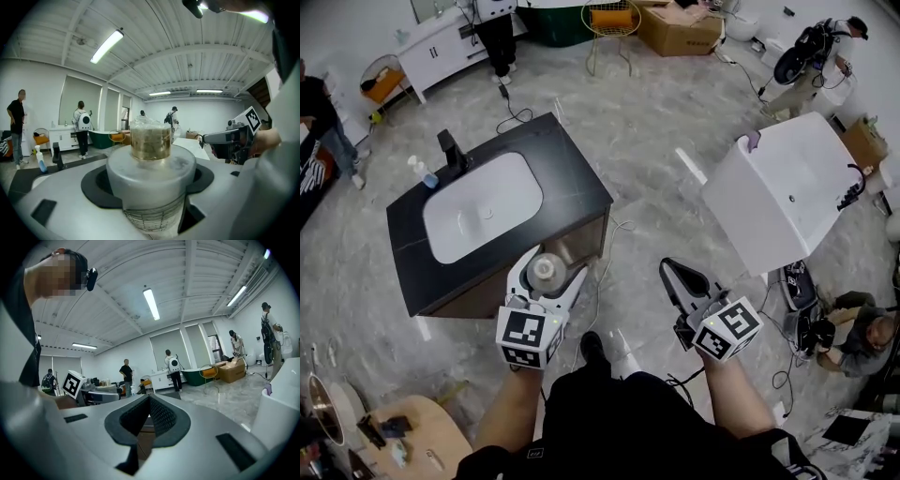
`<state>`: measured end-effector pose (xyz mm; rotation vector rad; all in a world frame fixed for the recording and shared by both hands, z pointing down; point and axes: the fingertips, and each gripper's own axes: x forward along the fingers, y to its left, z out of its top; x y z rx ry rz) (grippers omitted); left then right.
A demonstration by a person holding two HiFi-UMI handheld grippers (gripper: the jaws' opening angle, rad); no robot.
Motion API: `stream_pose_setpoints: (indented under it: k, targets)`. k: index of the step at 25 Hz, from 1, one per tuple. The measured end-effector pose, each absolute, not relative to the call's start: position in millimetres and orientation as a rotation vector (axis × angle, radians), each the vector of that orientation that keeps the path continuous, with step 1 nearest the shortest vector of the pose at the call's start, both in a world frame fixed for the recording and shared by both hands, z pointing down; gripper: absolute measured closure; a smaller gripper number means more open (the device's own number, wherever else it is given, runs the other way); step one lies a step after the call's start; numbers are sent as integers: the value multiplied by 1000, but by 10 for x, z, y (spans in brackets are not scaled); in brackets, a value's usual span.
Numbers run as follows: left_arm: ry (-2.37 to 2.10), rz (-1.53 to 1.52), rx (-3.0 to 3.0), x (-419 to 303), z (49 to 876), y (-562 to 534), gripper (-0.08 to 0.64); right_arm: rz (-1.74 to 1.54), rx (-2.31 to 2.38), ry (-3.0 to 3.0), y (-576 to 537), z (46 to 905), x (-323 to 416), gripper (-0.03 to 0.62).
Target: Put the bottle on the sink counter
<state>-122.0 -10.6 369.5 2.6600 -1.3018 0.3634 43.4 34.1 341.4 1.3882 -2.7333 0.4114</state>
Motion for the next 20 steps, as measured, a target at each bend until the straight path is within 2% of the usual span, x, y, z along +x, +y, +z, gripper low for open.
stream_pose_setpoints:
  k: [11, 20]
  targets:
    - [-1334, 348, 2665, -1412, 3660, -544, 212, 400, 1420, -2738, -110, 3384, 324, 578]
    - [-1393, 359, 2605, -1244, 3758, -1091, 212, 437, 1330, -2788, -826, 3549, 466, 578]
